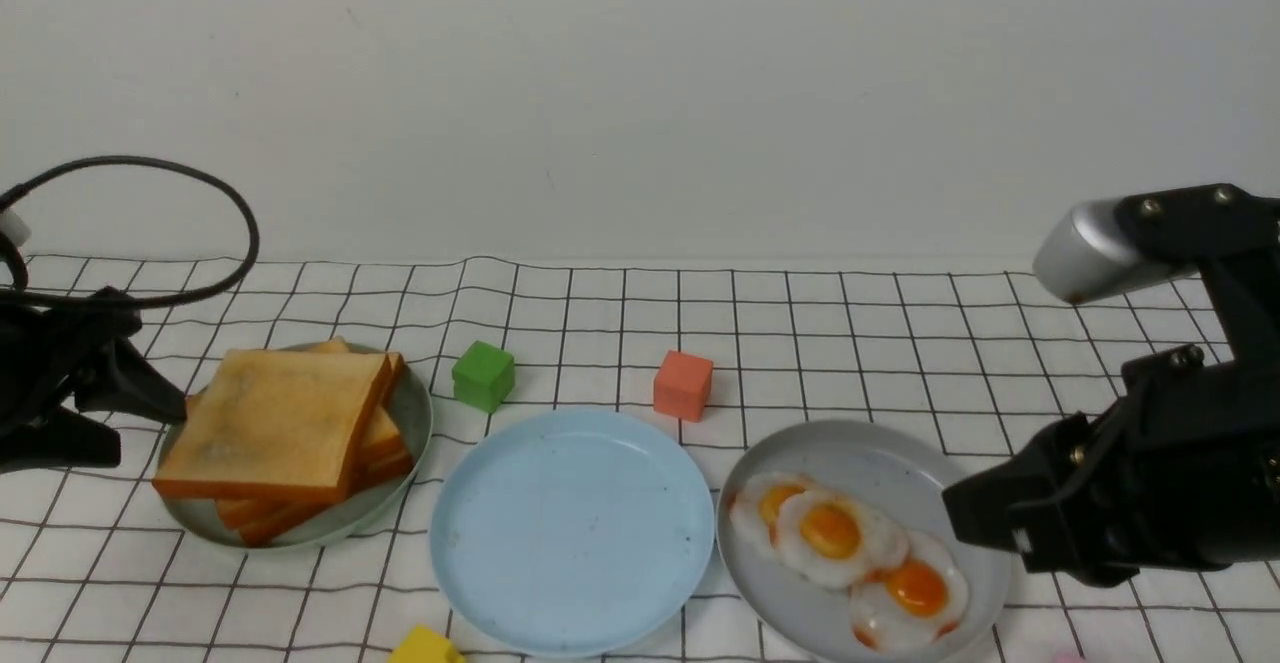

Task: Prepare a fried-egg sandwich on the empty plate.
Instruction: Use the left arm to grab a slice of bread

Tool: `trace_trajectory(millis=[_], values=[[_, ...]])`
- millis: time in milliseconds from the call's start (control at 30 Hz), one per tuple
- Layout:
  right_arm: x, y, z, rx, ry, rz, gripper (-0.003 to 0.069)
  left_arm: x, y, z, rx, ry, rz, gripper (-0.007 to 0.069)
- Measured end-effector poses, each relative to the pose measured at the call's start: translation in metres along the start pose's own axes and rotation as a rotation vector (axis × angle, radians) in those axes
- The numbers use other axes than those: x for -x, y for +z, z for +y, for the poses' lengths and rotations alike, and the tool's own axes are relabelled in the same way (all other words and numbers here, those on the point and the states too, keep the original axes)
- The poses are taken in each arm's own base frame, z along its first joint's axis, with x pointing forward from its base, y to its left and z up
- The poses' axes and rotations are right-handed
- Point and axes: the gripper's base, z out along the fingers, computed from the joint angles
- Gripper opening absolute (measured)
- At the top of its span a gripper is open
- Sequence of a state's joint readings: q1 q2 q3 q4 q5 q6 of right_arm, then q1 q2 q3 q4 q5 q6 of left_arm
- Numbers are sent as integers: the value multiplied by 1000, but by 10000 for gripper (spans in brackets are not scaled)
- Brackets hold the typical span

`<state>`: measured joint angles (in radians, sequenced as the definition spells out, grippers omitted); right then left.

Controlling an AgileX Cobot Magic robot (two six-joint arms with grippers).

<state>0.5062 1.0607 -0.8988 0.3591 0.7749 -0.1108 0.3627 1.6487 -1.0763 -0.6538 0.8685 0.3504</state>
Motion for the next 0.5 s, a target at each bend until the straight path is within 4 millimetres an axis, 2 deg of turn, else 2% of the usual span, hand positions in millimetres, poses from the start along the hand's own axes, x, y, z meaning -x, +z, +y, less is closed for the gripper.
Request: trace_trajectory(millis=[167,500], values=[[0,0,0,2,1,1,250,5,20,12,23,29,5,461],[0,0,1,11,11,2,250,7,44,22,2,-25,32,461]])
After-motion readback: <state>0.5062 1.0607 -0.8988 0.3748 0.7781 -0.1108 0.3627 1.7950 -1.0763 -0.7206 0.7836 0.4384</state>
